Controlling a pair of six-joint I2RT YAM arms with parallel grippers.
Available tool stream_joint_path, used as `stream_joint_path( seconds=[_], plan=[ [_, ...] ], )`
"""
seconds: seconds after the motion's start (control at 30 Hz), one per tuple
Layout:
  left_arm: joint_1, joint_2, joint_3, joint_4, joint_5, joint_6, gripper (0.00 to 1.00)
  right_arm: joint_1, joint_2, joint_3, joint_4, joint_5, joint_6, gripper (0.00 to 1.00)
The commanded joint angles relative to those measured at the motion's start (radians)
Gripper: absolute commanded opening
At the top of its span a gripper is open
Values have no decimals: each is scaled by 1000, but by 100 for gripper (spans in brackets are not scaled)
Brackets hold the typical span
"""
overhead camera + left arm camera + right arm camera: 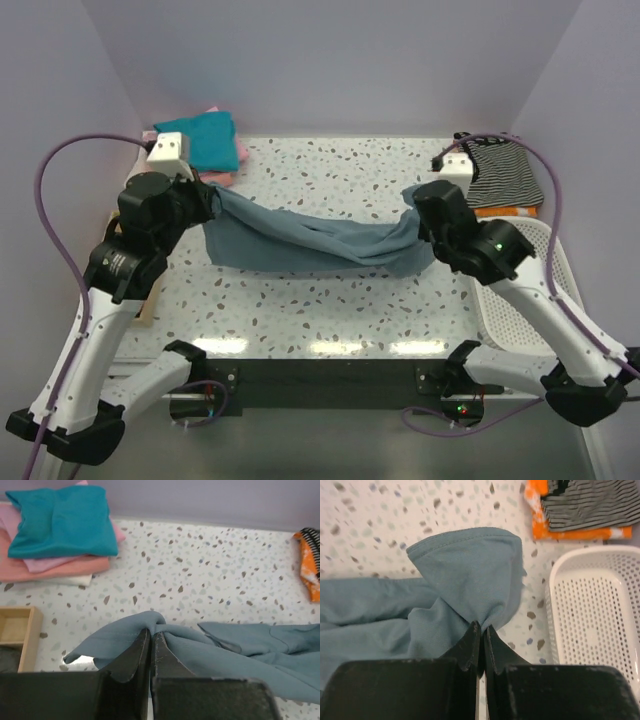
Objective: Fold and stack the t-shirts
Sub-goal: Flatten out the tshirt
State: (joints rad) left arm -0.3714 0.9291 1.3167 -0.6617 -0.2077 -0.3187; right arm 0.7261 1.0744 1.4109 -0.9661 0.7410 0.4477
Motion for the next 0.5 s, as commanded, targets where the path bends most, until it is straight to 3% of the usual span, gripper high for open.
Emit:
stream_joint_path(
  seconds=[0.0,0.2,0.33,0.47],
  plan=[
    [6,-15,-91,-96,-99,-20,0,2,27,-111,-103,-5,104,0],
    [6,26,-143,-96,-62,-22,0,2,-37,-156,-100,-29,123,0],
    [6,54,-177,-53,5,-28,0,1,-47,-109,-131,-17,109,0],
    [6,47,-111,-102,68,-11,0,1,-77,-34,-155,-69,83,0]
  ],
)
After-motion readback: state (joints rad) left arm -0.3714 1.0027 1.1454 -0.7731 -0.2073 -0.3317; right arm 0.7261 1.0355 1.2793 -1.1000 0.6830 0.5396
